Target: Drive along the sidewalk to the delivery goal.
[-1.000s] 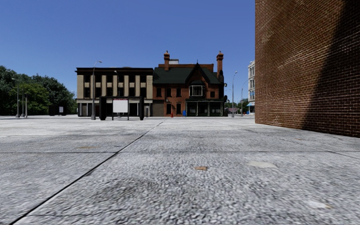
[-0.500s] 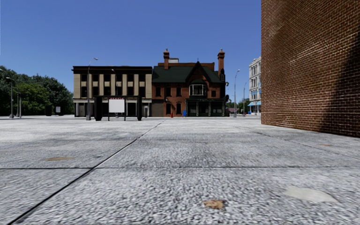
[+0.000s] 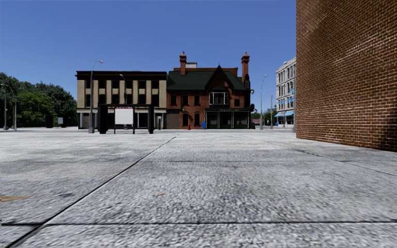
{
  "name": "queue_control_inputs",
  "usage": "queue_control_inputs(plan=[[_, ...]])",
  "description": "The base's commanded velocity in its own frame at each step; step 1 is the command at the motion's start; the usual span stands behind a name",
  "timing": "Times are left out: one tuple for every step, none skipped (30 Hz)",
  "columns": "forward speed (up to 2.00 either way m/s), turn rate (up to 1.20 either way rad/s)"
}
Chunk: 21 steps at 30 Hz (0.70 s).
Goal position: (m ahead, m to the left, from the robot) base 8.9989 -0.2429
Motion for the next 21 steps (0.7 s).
queue_control_inputs(plan=[[2.00,0.00],[2.00,0.00],[2.00,0.00],[2.00,0.00],[2.00,0.00],[2.00,0.00],[2.00,0.00],[2.00,0.00],[2.00,0.00],[2.00,0.00],[2.00,0.00],[2.00,0.00],[2.00,0.00],[2.00,0.00],[2.00,0.00],[2.00,0.00],[2.00,0.00],[2.00,0.00],[2.00,0.00],[2.00,0.00],[2.00,0.00]])
